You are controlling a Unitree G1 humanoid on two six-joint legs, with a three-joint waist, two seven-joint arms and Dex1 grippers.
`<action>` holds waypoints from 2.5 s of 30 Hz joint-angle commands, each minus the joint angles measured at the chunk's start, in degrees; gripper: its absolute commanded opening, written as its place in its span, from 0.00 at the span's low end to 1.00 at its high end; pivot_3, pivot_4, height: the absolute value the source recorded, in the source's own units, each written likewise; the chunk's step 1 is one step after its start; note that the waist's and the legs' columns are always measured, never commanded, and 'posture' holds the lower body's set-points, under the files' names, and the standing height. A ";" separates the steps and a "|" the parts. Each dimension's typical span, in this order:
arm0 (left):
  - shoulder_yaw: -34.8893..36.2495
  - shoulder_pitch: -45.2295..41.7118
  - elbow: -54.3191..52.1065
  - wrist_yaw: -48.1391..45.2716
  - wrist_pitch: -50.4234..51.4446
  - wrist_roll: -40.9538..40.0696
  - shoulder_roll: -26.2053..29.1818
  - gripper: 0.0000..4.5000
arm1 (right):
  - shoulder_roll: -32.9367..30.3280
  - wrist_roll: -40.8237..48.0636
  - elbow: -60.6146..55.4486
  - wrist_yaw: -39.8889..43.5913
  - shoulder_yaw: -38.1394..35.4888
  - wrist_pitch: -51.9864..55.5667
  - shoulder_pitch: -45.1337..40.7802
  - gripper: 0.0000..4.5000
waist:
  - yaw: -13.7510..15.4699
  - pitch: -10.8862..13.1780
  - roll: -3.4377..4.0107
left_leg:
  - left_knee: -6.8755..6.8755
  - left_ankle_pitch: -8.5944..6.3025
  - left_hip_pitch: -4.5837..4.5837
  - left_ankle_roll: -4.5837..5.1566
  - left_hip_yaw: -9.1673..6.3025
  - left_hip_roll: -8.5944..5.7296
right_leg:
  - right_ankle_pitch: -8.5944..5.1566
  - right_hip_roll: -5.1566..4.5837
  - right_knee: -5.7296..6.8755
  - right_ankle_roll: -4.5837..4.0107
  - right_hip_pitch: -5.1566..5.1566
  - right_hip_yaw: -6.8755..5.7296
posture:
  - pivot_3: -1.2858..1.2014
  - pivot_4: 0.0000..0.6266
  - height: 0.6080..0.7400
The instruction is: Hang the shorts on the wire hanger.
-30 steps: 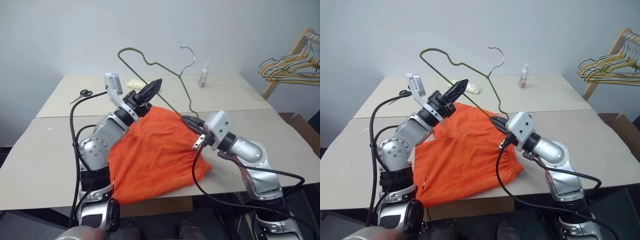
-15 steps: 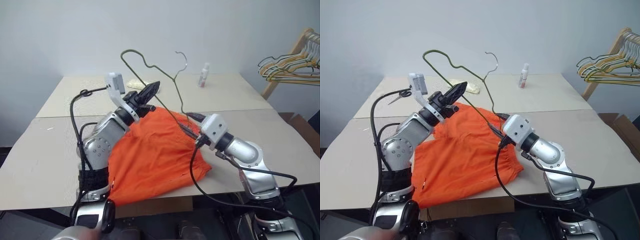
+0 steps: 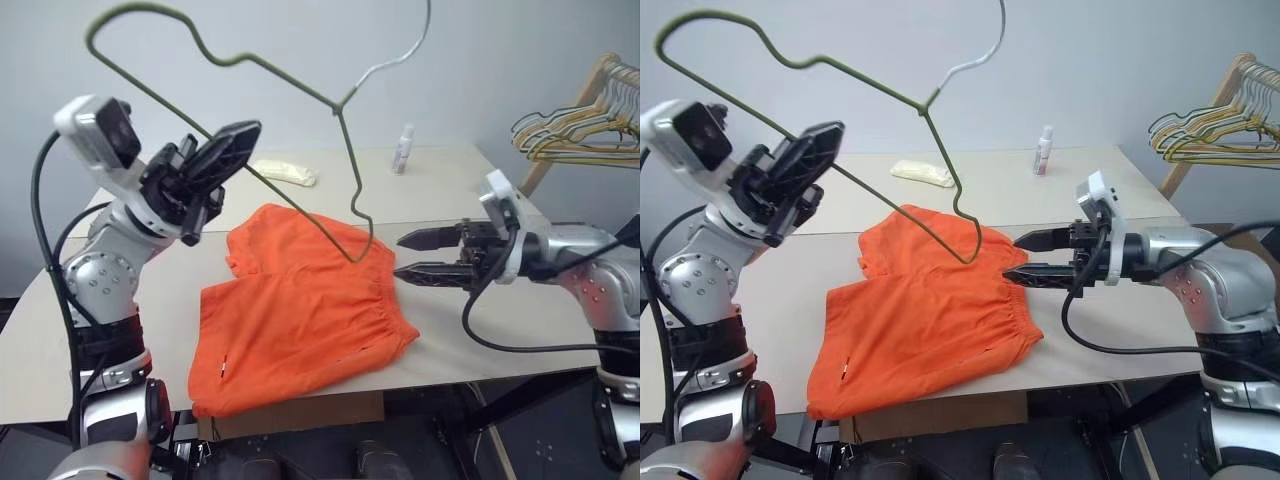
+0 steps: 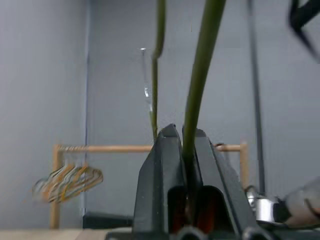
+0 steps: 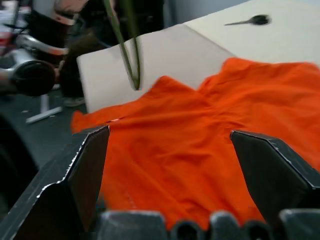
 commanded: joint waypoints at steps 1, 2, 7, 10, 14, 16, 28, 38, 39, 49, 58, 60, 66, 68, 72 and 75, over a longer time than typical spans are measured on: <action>-1.43 -1.33 -0.48 -2.17 -1.31 1.39 0.66 0.00 | 0.81 1.85 1.82 3.94 1.03 2.77 -4.40 1.00 | 0.20 0.00 0.00 | 0.02 0.00 -0.06 0.00 -0.03 -0.01 | 0.01 0.00 -0.02 0.01 -0.02 -0.01 | 0.54 0.00 1.00; -1.81 -1.32 -0.63 -2.15 -1.96 2.03 0.40 0.00 | 1.03 1.43 1.47 4.63 1.56 2.49 -4.98 1.00 | 0.34 0.00 0.00 | 0.04 0.00 -0.09 0.00 -0.03 -0.02 | 0.01 -0.02 -0.03 0.02 -0.03 -0.01 | 0.54 0.00 1.00; -2.38 -1.70 -0.54 -0.89 -3.51 3.66 -0.71 0.00 | 3.47 -0.09 0.09 3.38 2.38 1.33 -6.25 1.00 | 0.74 -0.02 -0.03 | 0.07 -0.01 -0.18 0.00 -0.09 -0.02 | 0.00 -0.08 -0.08 0.08 -0.05 -0.03 | 0.54 0.00 1.00; -2.66 -1.26 -0.86 -0.73 -4.29 4.30 -1.15 0.00 | 4.80 -0.37 -1.27 2.15 2.19 1.14 -5.90 1.00 | 0.83 -0.02 -0.03 | 0.07 -0.01 -0.20 0.00 -0.09 -0.04 | 0.01 -0.10 -0.06 0.08 -0.08 -0.03 | 0.54 0.00 1.00; -2.60 -1.15 -1.02 -0.65 -4.34 3.83 -1.58 0.00 | 6.05 -0.55 -1.89 0.71 2.25 1.70 -5.72 1.00 | 1.02 -0.02 -0.03 | 0.07 -0.01 -0.19 0.00 -0.11 -0.03 | 0.01 -0.09 -0.03 0.08 -0.10 -0.03 | 0.54 0.00 1.00; -2.78 -1.08 -1.06 -0.80 -4.37 3.89 -1.66 0.00 | 6.72 -0.56 -1.75 0.15 2.12 1.67 -5.65 1.00 | 1.00 -0.02 -0.03 | 0.07 -0.01 -0.17 0.00 -0.09 -0.03 | 0.01 -0.09 -0.02 0.08 -0.09 -0.03 | 0.54 0.00 1.00; -4.19 -0.69 -0.31 -1.64 -5.61 5.62 -2.48 0.00 | 7.92 -0.44 -1.45 -0.10 2.61 2.25 -6.10 0.58 | 0.95 -0.02 -0.03 | 0.07 -0.01 -0.18 0.00 -0.08 -0.03 | 0.01 -0.09 -0.02 0.08 -0.10 -0.03 | 0.54 0.00 1.00; -6.38 1.17 0.65 -2.22 -7.58 10.42 -2.03 0.13 | 8.74 -0.51 -1.49 -1.81 2.49 2.43 -5.57 0.00 | 0.84 -0.02 -0.03 | 0.06 -0.01 -0.17 0.00 -0.09 -0.02 | 0.01 -0.08 -0.02 0.08 -0.10 -0.04 | 0.54 0.00 1.00; -7.17 1.55 0.58 -1.73 -7.78 11.65 -2.00 0.17 | 8.95 -0.18 -1.74 -2.26 2.00 2.53 -5.30 0.00 | 0.83 -0.02 -0.03 | 0.07 -0.01 -0.17 0.00 -0.08 -0.03 | 0.01 -0.08 -0.02 0.08 -0.09 -0.03 | 0.54 0.00 1.00; -21.32 9.38 0.22 -1.62 -11.92 32.16 5.07 0.88 | 9.58 7.82 -4.84 -14.13 -10.03 9.47 -0.10 0.00 | 0.83 -0.02 -0.02 | 0.02 -0.01 -0.19 0.00 -0.06 -0.03 | 0.01 -0.09 -0.03 0.07 -0.11 -0.03 | 0.53 0.00 1.00; -25.26 16.49 -2.56 -6.04 -22.93 43.58 13.58 0.99 | -6.38 8.72 -6.68 -19.53 -17.63 23.82 21.64 0.00 | 1.41 -0.01 -0.02 | -0.03 -0.05 -0.23 0.08 0.12 -0.03 | -0.02 -0.18 -0.11 0.10 -0.15 0.01 | 0.52 0.00 1.00; -25.52 17.19 -3.27 -6.75 -23.61 44.11 14.35 0.99 | -9.47 11.87 -5.29 -15.40 -20.73 26.64 26.71 0.00 | 1.36 -0.01 -0.02 | -0.02 -0.06 -0.20 0.08 0.19 -0.01 | -0.02 -0.17 -0.11 0.11 -0.13 0.05 | 0.52 0.00 1.00; -26.36 17.93 -3.95 -7.57 -24.82 45.34 14.67 0.99 | -21.20 12.25 2.66 0.61 -18.91 27.98 39.27 0.00 | 0.56 -0.02 0.01 | 0.00 -0.07 -0.15 0.11 0.31 0.04 | -0.27 -0.11 -0.05 0.51 0.02 0.15 | 0.52 0.00 1.00; -26.77 17.82 -3.57 -7.74 -25.38 45.91 14.65 0.99 | -24.89 8.89 6.41 6.09 -15.37 24.16 42.58 0.00 | 0.39 -0.03 0.00 | 0.01 -0.07 -0.13 0.11 0.33 0.04 | -0.30 -0.11 -0.02 0.56 0.07 0.16 | 0.52 0.00 1.00; -27.22 18.10 -3.95 -8.18 -25.24 46.33 15.02 0.99 | -27.33 2.09 13.95 11.36 -8.19 17.81 42.55 0.00 | -0.09 -0.04 0.01 | 0.02 -0.07 -0.11 0.11 0.47 0.06 | -0.31 -0.08 0.04 0.59 0.06 0.27 | 0.52 0.00 1.00; -26.96 18.65 -4.28 -7.99 -25.38 46.11 14.77 0.99 | -25.06 -0.57 18.33 11.28 -4.91 17.14 38.73 0.00 | -0.26 -0.06 0.05 | 0.04 -0.07 -0.10 0.11 0.50 0.06 | -0.30 -0.06 0.08 0.59 0.04 0.31 | 0.52 0.00 1.00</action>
